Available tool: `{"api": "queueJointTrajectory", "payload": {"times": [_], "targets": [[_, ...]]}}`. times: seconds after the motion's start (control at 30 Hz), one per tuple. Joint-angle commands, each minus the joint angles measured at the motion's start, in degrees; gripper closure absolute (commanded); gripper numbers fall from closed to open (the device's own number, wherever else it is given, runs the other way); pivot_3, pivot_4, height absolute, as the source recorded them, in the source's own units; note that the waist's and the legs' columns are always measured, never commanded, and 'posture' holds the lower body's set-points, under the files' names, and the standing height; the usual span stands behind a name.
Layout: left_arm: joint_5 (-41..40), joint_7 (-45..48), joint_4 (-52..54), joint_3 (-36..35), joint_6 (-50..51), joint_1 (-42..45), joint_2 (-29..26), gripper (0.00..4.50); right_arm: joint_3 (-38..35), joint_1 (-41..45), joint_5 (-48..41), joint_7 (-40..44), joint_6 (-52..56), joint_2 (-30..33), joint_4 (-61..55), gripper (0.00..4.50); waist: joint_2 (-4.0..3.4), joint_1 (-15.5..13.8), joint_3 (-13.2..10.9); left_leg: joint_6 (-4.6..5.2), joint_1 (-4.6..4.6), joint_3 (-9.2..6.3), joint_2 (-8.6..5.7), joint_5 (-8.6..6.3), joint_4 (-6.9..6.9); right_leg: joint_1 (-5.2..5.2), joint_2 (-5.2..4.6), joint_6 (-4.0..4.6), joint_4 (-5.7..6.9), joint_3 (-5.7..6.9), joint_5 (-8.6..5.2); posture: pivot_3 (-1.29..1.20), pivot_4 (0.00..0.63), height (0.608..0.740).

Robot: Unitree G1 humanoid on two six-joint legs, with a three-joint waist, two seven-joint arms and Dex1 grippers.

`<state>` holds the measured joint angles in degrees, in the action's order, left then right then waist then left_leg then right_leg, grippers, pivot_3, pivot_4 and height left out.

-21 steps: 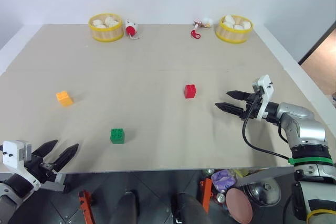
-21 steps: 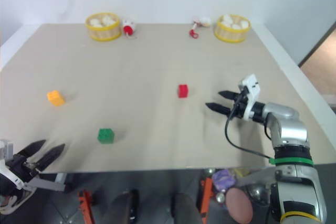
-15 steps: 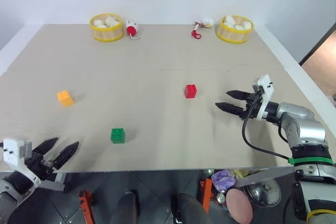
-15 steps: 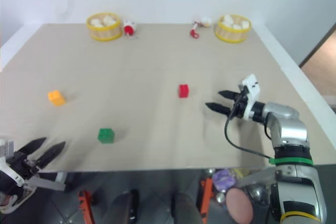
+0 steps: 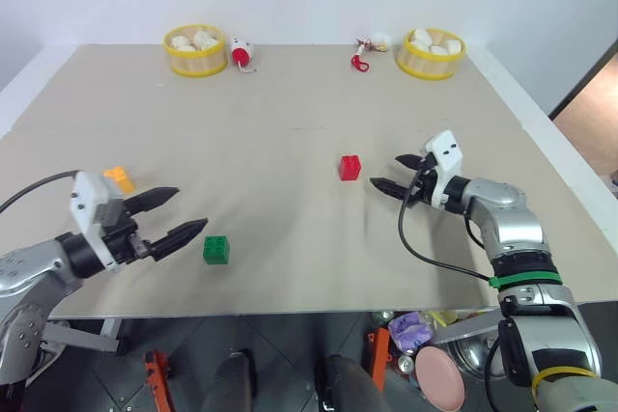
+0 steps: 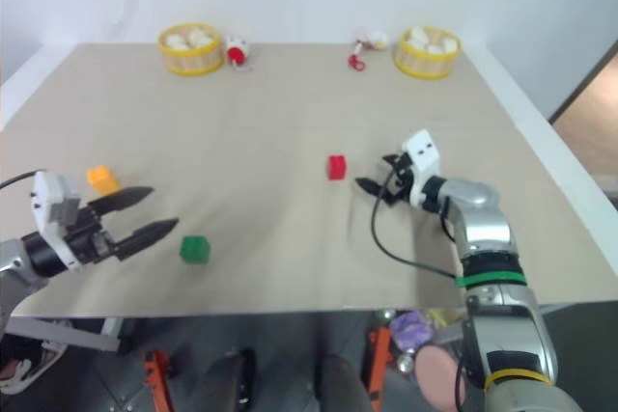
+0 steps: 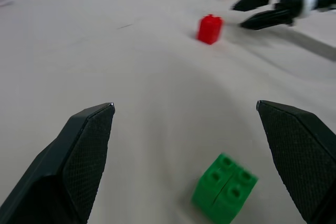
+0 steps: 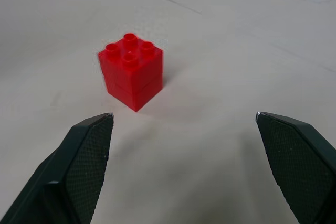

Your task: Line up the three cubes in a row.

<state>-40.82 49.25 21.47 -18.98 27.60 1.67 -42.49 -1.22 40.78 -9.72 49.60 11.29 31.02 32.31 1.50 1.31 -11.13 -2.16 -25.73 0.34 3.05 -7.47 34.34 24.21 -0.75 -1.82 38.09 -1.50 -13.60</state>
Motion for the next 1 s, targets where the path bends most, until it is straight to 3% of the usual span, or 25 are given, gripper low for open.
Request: {"api": "queueJointTrajectory", "payload": {"times": [0.03,0.4,0.6,1.0], "targets": [[1.00,0.71,2.53,2.85,0.23,2.79,-1.24,0.00,-0.23,-1.33,0.39,-1.10,-0.59,-0.10,-2.66,0.01,0.00,0.00,0.00,0.00,0.00,-0.02,0.00,0.00,0.00,0.00,0.04,-0.02,0.00,-0.03,-0.01,0.00,0.150,0.740],[2.59,1.57,0.72,10.59,-0.09,10.02,1.39,0.00,-0.44,-4.05,0.40,-11.74,4.47,-7.20,-6.81,0.01,0.02,0.21,0.02,0.03,0.12,0.13,0.36,0.03,0.15,-0.03,0.47,0.21,0.03,-0.28,0.20,0.00,0.150,0.740],[3.94,1.20,0.03,12.47,-0.65,10.98,3.08,0.00,0.35,-3.92,-0.73,-12.73,8.03,-10.48,-10.75,0.01,0.03,0.61,0.02,0.04,0.33,0.25,0.52,0.04,0.16,-0.01,0.80,0.37,0.04,-0.68,0.40,0.00,0.150,0.740],[4.51,0.41,1.08,12.03,-0.81,9.72,4.79,0.00,2.20,1.92,1.82,-14.06,4.74,-14.53,-2.33,0.01,0.05,1.28,0.03,0.04,0.43,0.73,0.57,0.04,0.16,0.08,0.84,0.27,0.04,-1.18,0.48,0.00,0.150,0.740]]}}
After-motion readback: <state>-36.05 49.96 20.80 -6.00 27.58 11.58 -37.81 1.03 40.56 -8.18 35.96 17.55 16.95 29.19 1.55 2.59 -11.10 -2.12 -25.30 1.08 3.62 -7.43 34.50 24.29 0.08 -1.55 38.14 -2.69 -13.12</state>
